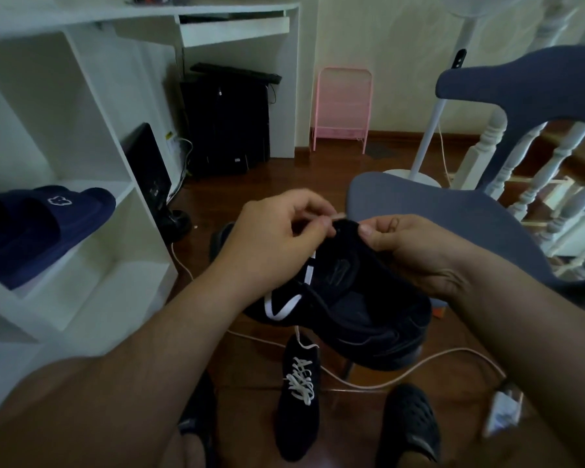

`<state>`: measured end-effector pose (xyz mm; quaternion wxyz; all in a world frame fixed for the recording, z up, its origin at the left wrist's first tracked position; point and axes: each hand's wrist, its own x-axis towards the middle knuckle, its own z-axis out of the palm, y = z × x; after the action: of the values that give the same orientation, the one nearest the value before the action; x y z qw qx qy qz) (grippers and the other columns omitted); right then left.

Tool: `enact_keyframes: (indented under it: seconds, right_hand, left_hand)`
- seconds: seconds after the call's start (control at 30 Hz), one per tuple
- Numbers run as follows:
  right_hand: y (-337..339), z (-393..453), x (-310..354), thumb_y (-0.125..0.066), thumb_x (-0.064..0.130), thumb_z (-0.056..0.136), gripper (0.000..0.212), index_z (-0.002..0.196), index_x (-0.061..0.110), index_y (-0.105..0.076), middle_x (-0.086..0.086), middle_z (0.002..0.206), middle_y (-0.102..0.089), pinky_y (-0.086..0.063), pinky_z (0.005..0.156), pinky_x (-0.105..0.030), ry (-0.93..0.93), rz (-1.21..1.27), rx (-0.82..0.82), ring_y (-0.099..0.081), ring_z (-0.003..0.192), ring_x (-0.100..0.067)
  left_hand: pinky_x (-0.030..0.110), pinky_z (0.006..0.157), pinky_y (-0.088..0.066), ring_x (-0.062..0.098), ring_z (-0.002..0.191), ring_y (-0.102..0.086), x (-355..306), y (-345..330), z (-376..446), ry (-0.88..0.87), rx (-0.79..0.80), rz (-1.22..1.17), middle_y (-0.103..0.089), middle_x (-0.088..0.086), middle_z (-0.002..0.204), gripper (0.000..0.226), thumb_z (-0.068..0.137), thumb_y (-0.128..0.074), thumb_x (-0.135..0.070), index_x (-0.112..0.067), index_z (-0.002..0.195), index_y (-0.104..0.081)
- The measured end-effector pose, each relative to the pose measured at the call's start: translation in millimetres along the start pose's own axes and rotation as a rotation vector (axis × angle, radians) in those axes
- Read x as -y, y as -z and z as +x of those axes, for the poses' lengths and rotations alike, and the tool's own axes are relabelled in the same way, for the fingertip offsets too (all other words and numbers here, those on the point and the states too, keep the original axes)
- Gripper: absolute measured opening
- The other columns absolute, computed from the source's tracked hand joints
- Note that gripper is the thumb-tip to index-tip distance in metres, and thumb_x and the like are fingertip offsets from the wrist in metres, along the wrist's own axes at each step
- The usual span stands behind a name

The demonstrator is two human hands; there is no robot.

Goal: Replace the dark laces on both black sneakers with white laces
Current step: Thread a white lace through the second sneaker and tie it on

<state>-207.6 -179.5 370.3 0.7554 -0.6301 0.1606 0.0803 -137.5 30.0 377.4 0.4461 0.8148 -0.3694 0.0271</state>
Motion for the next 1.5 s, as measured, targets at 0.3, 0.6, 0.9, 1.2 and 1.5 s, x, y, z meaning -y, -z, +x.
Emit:
enact_keyframes:
  seconds: [0.3, 0.6, 0.9, 1.2, 1.5]
  right_hand:
    - [-8.4, 3.1, -4.6, -0.059, 0.007, 0.1, 0.019, 0.084, 0.006, -0.069, -0.011, 0.079, -0.07, -0.059, 0.066, -0.029, 0.049, -0.02, -0.046, -0.069, 0.072, -0.018]
    - [-21.1, -2.2, -8.4, -0.073, 0.015, 0.095, 0.004, 0.091, 0.016, -0.074, -0.004, 0.084, -0.077, -0.063, 0.073, -0.033, 0.271, -0.539, -0.292, -0.075, 0.079, -0.017]
    - [-18.4, -7.1, -8.0, -0.073, 0.027, 0.095, 0.029, 0.122, 0.037, -0.07, 0.02, 0.102, -0.069, -0.043, 0.076, -0.008, 0.423, -1.021, -0.32, -0.063, 0.097, 0.003]
    - [-1.3, 4.6, -1.6, -0.071, 0.024, 0.096, 0.013, 0.103, 0.031, -0.079, 0.011, 0.091, -0.075, -0.059, 0.081, -0.026, 0.392, -0.914, -0.469, -0.07, 0.09, -0.005]
    - [12.8, 16.8, 1.4, -0.068, 0.01, 0.098, 0.021, 0.091, 0.027, -0.077, 0.002, 0.09, -0.08, -0.061, 0.092, -0.041, 0.485, -0.246, -0.605, -0.077, 0.091, -0.014]
  left_hand:
    - [0.007, 0.075, -0.049, -0.005, 0.087, -0.065, 4.5, -12.8, 3.4, -0.006, -0.036, 0.214, -0.068, -0.025, 0.081, 0.006, 0.093, -0.077, -0.032, -0.032, 0.096, -0.081]
    - [0.034, 0.064, -0.055, 0.013, 0.073, -0.064, -3.8, -22.7, 3.5, -0.023, -0.06, 0.422, -0.068, -0.007, 0.075, 0.003, 0.087, -0.074, -0.028, -0.026, 0.087, -0.076]
    - [0.023, 0.062, -0.047, 0.007, 0.077, -0.062, -2.8, -28.7, 5.7, -0.044, 0.091, 0.313, -0.062, -0.009, 0.082, 0.026, 0.097, -0.072, -0.024, -0.028, 0.1, -0.046]
    - [0.023, 0.083, -0.046, 0.002, 0.108, -0.056, 16.3, -27.8, 1.8, 0.157, 0.037, 0.107, -0.062, -0.021, 0.113, 0.049, 0.084, -0.084, -0.048, -0.043, 0.122, -0.053]
    - [0.047, 0.085, -0.06, 0.023, 0.096, -0.068, 40.9, -30.6, 3.8, 0.619, 0.11, -0.172, -0.066, -0.002, 0.112, 0.05, 0.088, -0.063, -0.074, -0.03, 0.109, -0.058]
